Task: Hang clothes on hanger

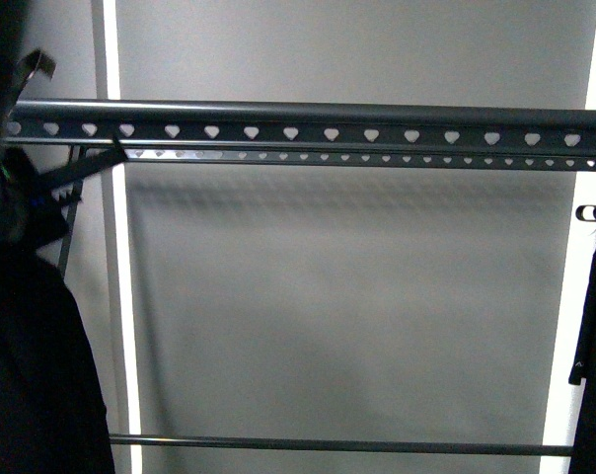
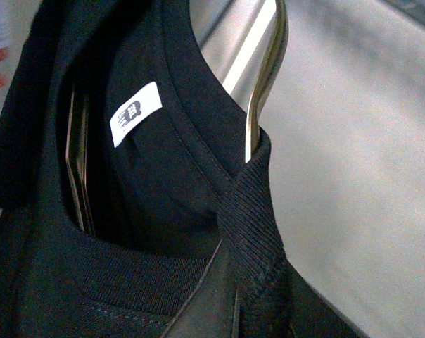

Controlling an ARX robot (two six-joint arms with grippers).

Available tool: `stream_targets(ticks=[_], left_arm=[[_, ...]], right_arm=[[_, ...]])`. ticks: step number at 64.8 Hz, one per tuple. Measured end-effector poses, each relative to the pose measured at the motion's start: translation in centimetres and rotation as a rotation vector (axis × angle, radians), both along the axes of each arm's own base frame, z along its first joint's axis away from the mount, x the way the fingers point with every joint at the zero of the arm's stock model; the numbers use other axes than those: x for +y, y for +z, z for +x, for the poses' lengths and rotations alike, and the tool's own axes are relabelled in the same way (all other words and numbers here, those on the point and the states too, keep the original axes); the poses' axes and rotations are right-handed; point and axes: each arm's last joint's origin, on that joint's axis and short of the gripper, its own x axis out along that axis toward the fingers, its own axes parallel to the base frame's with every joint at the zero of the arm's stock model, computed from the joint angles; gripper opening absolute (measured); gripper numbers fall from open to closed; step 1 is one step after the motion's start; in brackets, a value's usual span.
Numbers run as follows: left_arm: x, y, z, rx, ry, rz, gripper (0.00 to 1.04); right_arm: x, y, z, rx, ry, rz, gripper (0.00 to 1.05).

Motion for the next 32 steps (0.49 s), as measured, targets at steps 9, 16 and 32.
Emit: stream_targets(ticks=[9,16,32], left_arm=[[-0.1,2.7,-2.1,-0.119,-0.220,0.057,0.04],[-0.1,4.4,-3.6,-0.151,-0.437,0.165,0.04],[0.6,5.4,-5.1,-0.204,-1.051,0.538,0.04]], right_arm=[[0.0,0.0,0.0,0.000,0.000,0.000,0.97],[0.0,0.0,0.0,0.000,0.000,0.000,0.97],[0.0,0.0,0.0,0.000,0.000,0.000,0.97]])
